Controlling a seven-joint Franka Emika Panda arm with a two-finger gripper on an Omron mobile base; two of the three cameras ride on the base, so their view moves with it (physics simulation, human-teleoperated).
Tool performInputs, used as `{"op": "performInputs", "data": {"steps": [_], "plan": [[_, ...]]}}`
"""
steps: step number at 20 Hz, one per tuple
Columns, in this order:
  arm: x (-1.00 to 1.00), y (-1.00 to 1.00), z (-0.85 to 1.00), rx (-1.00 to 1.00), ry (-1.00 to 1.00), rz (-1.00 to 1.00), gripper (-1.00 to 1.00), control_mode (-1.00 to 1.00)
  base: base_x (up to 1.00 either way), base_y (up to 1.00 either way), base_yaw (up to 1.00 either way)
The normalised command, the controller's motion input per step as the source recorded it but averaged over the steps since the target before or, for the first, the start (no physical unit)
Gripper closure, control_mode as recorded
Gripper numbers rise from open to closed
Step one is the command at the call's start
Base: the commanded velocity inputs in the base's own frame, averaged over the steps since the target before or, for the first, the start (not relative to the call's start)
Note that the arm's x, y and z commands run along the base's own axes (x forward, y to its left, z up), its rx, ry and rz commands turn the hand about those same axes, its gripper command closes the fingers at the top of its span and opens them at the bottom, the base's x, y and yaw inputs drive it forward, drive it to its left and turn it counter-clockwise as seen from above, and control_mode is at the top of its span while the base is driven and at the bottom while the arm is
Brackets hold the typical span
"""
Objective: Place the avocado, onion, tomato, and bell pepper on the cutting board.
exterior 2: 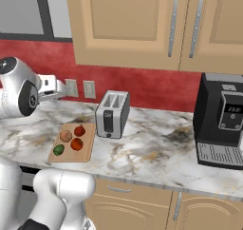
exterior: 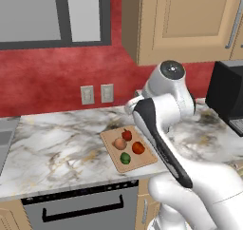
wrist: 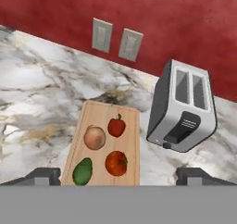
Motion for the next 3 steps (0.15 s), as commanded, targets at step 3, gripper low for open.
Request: {"op": "performInputs", "data": {"steps": [3], "plan": [[-1.0,0.0,0.9,0.0,-0.14,0.0,-1.0,-1.0,0.0,0.0,0.0]]}}
